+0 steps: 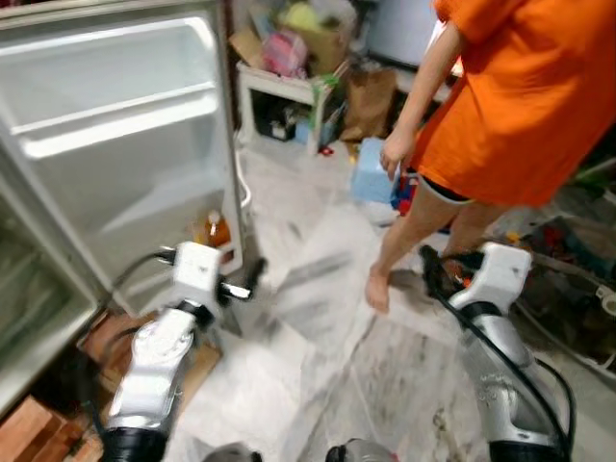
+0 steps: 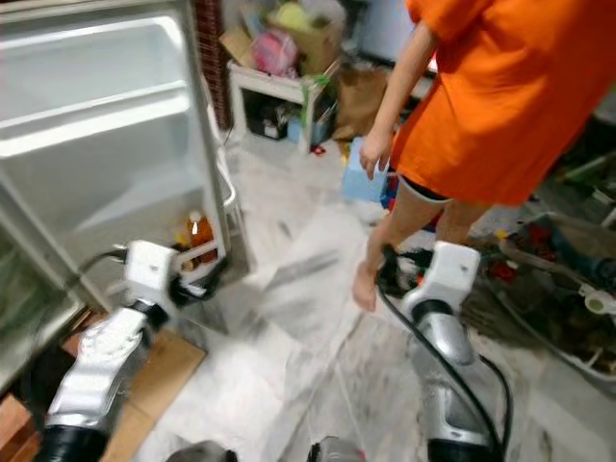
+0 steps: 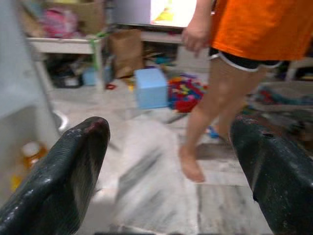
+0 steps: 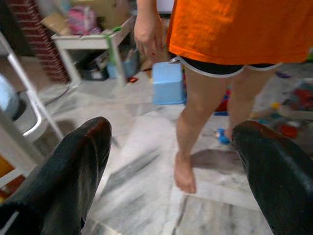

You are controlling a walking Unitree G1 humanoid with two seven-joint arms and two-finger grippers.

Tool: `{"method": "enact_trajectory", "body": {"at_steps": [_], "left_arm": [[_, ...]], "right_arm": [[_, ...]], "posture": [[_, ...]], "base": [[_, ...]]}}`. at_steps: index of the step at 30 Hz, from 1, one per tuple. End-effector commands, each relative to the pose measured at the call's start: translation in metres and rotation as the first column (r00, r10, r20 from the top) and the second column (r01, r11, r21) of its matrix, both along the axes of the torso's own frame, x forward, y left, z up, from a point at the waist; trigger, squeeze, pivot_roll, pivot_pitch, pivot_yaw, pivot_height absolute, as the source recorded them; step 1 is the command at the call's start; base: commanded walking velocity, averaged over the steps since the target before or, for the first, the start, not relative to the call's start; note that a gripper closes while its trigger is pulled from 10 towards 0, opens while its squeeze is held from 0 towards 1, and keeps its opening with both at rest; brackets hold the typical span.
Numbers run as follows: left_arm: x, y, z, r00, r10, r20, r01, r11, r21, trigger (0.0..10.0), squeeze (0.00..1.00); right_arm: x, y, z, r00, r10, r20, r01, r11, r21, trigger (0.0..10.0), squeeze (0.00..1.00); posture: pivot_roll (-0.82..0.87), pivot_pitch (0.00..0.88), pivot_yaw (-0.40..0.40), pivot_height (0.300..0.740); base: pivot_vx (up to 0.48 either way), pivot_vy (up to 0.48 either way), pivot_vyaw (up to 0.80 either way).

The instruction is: Restocking fridge

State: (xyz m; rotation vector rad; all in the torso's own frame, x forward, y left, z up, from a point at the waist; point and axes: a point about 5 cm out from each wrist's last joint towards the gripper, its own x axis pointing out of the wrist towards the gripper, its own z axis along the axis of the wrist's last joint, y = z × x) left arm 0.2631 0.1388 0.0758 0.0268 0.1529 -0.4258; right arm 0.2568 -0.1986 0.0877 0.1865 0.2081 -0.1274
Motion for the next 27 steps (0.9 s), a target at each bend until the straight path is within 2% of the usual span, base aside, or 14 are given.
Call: {"method": "enact_trajectory", "body": {"at_steps": [1, 17, 23, 27], "left_arm": [[-0.002, 0.003, 0.001, 1.000, -0.011, -0.001, 0.011, 1.000, -0.005, 10.0, 0.00], [0.001, 0.000, 0.004, 0.998, -0.058, 0.005, 0.058, 0.998, -0.030, 10.0, 0.00], [0.002, 0.002, 0.003, 1.000, -0.025, 0.008, 0.025, 1.000, -0.003, 10.0, 0.00], [0.002, 0.002, 0.003, 1.000, -0.024, 0.018, 0.024, 1.000, 0.000, 10.0, 0.00]], "right_arm": [[0.003, 0.000, 0.005, 1.000, -0.003, 0.024, 0.003, 1.000, -0.012, 10.0, 0.00], [0.001, -0.008, 0.008, 0.997, -0.062, 0.046, 0.064, 0.997, -0.041, 10.0, 0.00], [0.003, -0.004, 0.011, 0.998, -0.019, 0.065, 0.021, 0.999, -0.026, 10.0, 0.00], [0.004, 0.004, 0.015, 0.994, 0.046, 0.098, -0.043, 0.999, -0.031, 10.0, 0.00]], "posture": [[0.04, 0.000, -0.047, 0.740], [0.03, 0.000, -0.037, 0.740], [0.03, 0.000, -0.041, 0.740], [0.03, 0.000, -0.041, 0.740]], "base": [[0.000, 0.000, -0.80], [0.000, 0.000, -0.80], [0.000, 0.000, 0.00], [0.366, 0.000, 0.00]]}}
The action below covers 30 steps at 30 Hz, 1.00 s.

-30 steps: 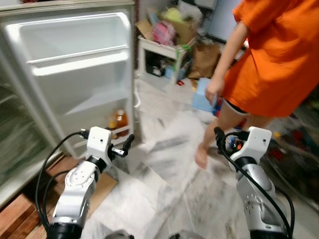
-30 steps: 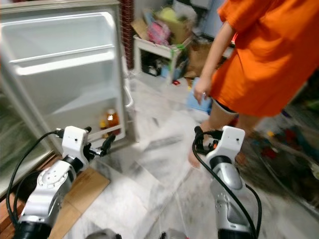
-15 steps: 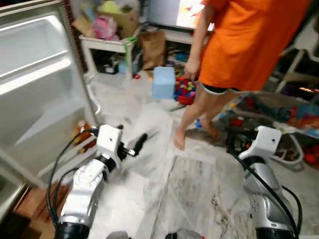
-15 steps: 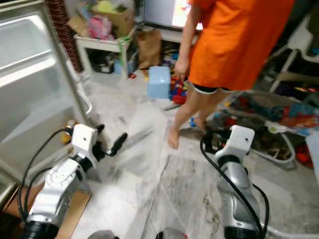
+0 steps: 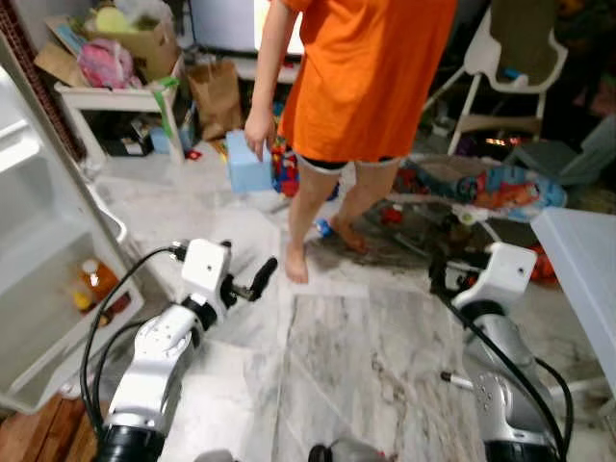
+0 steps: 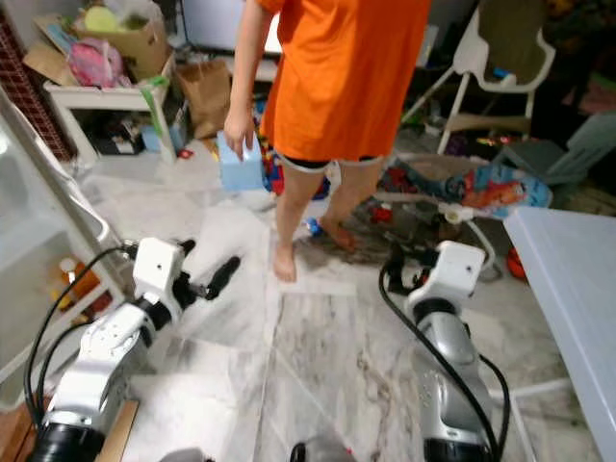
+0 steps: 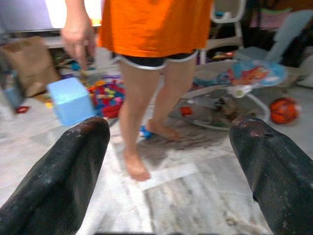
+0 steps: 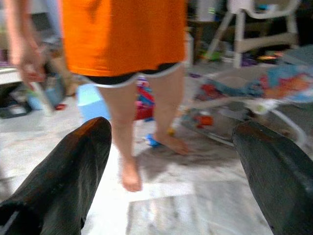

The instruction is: Restocking fridge

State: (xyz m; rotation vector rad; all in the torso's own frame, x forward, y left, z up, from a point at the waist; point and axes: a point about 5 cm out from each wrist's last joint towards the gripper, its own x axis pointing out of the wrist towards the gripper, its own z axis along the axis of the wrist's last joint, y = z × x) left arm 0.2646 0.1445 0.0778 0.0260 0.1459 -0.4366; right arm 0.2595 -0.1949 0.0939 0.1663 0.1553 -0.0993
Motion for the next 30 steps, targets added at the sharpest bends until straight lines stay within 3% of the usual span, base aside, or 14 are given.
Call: {"method": "enact_trajectory", "body": {"at_steps": [1, 12, 20, 30], "left_arm": [[0.0004, -0.0037, 0.0008, 1.000, -0.013, 0.012, 0.013, 1.000, 0.005, 10.0, 0.00], [0.0053, -0.0047, 0.0023, 0.999, 0.026, 0.035, -0.027, 0.999, 0.028, 10.0, 0.00], [0.0070, -0.0025, 0.0027, 0.996, 0.073, 0.060, -0.076, 0.996, 0.048, 10.0, 0.00], [0.0094, 0.0012, 0.0016, 0.993, 0.099, 0.059, -0.102, 0.993, 0.052, 10.0, 0.00]], "right_arm": [[0.0015, 0.0012, 0.0101, 0.998, 0.028, 0.051, -0.027, 1.000, -0.008, 10.0, 0.00], [0.0040, 0.0049, 0.0136, 0.994, 0.079, 0.070, -0.078, 0.997, -0.024, 10.0, 0.00], [0.0033, 0.0072, 0.0098, 0.993, 0.110, 0.047, -0.109, 0.994, -0.030, 10.0, 0.00], [0.0038, 0.0084, 0.0080, 0.992, 0.121, 0.035, -0.121, 0.993, -0.018, 10.0, 0.00]], "posture": [[0.03, 0.000, -0.041, 0.740], [0.03, 0.000, -0.043, 0.740], [0.03, 0.000, -0.044, 0.740], [0.03, 0.000, -0.042, 0.740]], "base": [[0.480, 0.000, 0.00], [0.480, 0.000, 0.70], [0.000, 0.000, 0.62], [0.000, 0.000, 0.00]]}}
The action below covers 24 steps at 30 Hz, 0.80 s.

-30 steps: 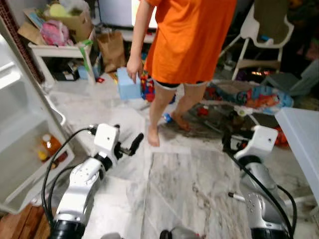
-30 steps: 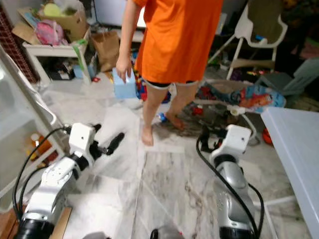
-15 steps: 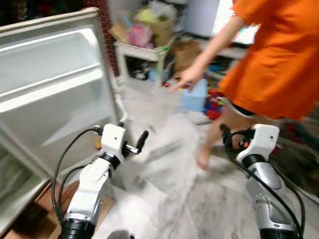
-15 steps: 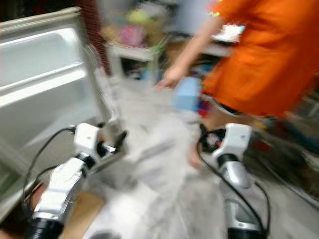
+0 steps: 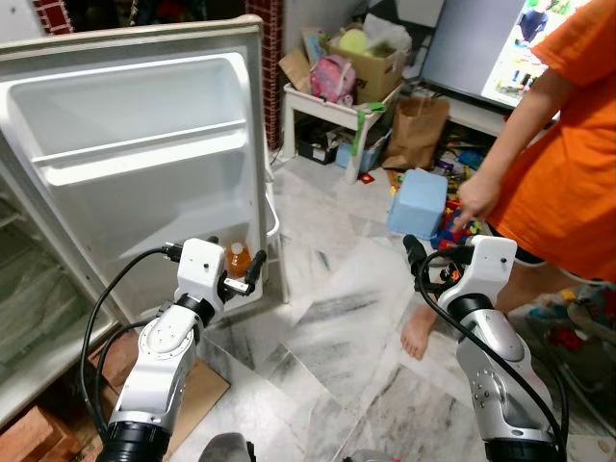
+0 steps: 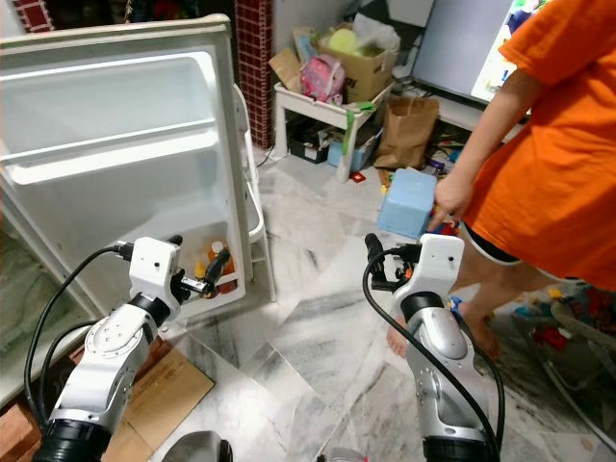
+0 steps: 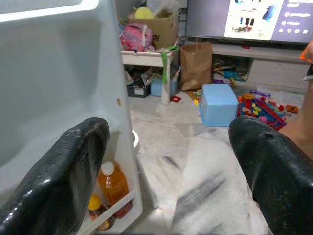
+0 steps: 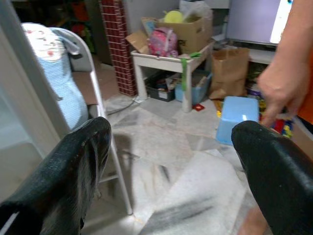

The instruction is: Restocking fridge

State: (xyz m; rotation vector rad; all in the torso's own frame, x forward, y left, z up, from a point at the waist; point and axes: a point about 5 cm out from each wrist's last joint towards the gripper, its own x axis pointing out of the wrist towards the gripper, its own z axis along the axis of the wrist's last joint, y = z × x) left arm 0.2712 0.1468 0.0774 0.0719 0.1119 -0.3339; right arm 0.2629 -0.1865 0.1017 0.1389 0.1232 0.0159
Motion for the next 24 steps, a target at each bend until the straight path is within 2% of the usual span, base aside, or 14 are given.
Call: {"method": "enact_trajectory", "body": {"at_steps": [1, 4, 16, 19, 24], "left_arm": [[0.0028, -0.0011, 0.0020, 1.000, 0.003, 0.011, -0.004, 1.000, 0.012, 10.0, 0.00], [0.0030, -0.0010, 0.0019, 1.000, 0.004, 0.012, -0.005, 1.000, 0.011, 10.0, 0.00], [0.0030, 0.0003, 0.0016, 1.000, 0.010, 0.012, -0.010, 1.000, 0.011, 10.0, 0.00], [0.0031, 0.0005, 0.0015, 1.000, 0.014, 0.014, -0.014, 1.000, 0.007, 10.0, 0.00], [0.0032, 0.0008, 0.0009, 1.000, 0.024, 0.012, -0.024, 1.000, 0.010, 10.0, 0.00]], "right_arm": [[0.0002, 0.0009, 0.0016, 1.000, 0.018, 0.010, -0.018, 1.000, -0.002, 10.0, 0.00], [0.0003, 0.0028, 0.0047, 0.999, 0.041, 0.030, -0.040, 0.999, -0.034, 10.0, 0.00], [0.0027, 0.0037, 0.0065, 0.996, 0.076, 0.037, -0.074, 0.996, -0.046, 10.0, 0.00], [0.0033, 0.0049, 0.0072, 0.995, 0.089, 0.042, -0.087, 0.995, -0.052, 10.0, 0.00], [0.0028, 0.0096, 0.0084, 0.989, 0.141, 0.048, -0.137, 0.987, -0.080, 10.0, 0.00]], "posture": [[0.03, 0.000, -0.042, 0.740], [0.03, 0.000, -0.043, 0.740], [0.03, 0.000, -0.048, 0.740], [0.03, 0.000, -0.050, 0.740], [0.03, 0.000, -0.052, 0.740]], "base": [[0.000, -0.270, 0.00], [0.000, -0.289, 0.52], [0.000, -0.320, 0.77], [0.241, -0.313, 0.68], [0.145, 0.000, 0.58]]}}
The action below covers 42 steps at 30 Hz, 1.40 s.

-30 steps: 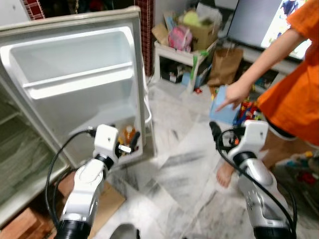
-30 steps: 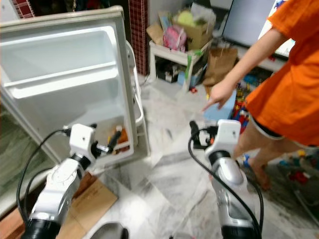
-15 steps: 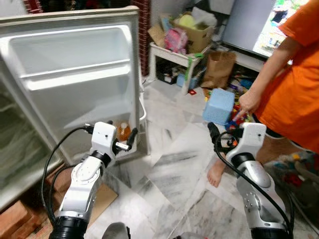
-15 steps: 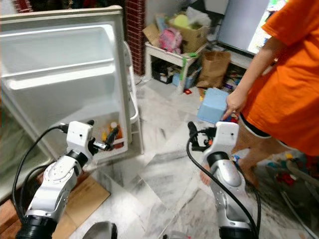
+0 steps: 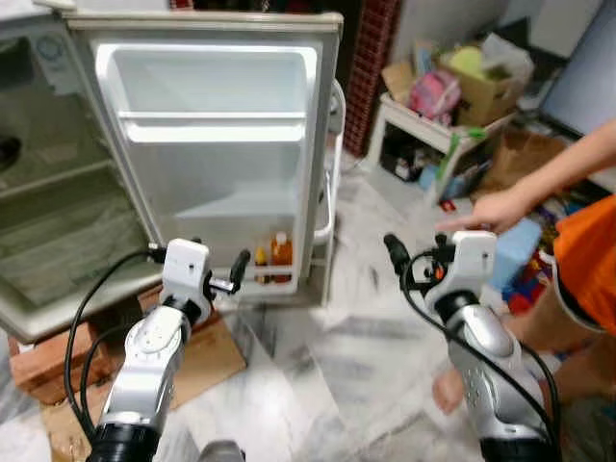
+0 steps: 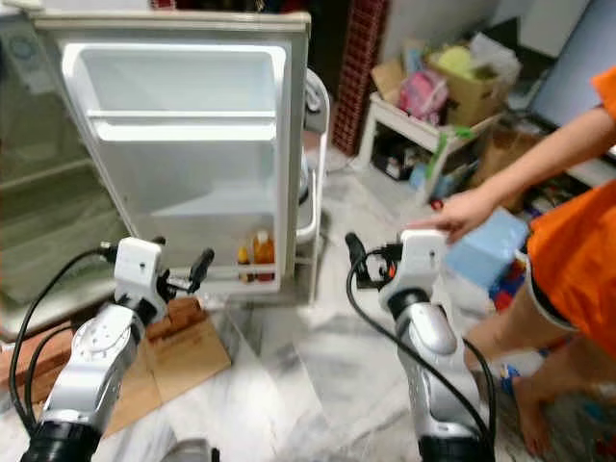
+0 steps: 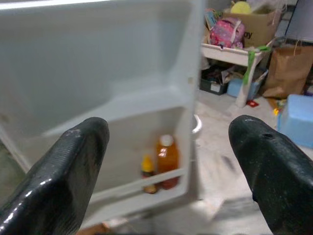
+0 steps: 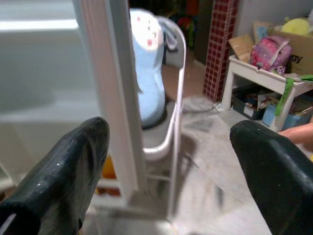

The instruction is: Restocking fridge

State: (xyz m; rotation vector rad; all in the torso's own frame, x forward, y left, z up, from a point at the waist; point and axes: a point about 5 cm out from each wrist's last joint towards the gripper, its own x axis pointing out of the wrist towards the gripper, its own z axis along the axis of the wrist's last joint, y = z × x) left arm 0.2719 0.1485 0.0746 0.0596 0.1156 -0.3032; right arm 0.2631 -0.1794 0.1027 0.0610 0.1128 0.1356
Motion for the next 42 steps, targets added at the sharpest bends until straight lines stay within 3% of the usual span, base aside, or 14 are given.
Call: {"method": "enact_trajectory", "body": {"at_steps": [1, 9, 26, 42], "left_arm": [[0.0025, -0.0010, 0.0037, 1.000, -0.007, 0.016, 0.007, 1.000, 0.021, 10.0, 0.00], [0.0027, 0.0045, 0.0042, 0.999, 0.038, 0.029, -0.039, 0.999, 0.032, 10.0, 0.00], [0.0058, 0.0045, 0.0029, 0.999, 0.039, 0.026, -0.041, 0.998, 0.052, 10.0, 0.00], [0.0064, 0.0052, 0.0031, 0.999, 0.035, 0.032, -0.037, 0.998, 0.050, 10.0, 0.00]], "right_arm": [[0.0025, 0.0025, 0.0074, 0.999, 0.018, 0.034, -0.018, 1.000, -0.005, 10.0, 0.00], [0.0002, 0.0032, 0.0062, 0.999, 0.028, 0.036, -0.028, 1.000, -0.006, 10.0, 0.00], [-0.0006, 0.0070, 0.0099, 0.995, 0.063, 0.071, -0.061, 0.998, -0.032, 10.0, 0.00], [0.0010, 0.0071, 0.0081, 0.995, 0.063, 0.074, -0.060, 0.997, -0.040, 10.0, 0.00]], "posture": [[0.03, 0.000, -0.052, 0.740], [0.03, 0.000, -0.050, 0.740], [0.02, 0.000, -0.045, 0.740], [0.03, 0.000, -0.045, 0.740]], "base": [[0.000, 0.000, 0.54], [0.000, 0.000, 0.13], [0.000, 0.000, 0.14], [0.288, 0.000, 0.16]]}}
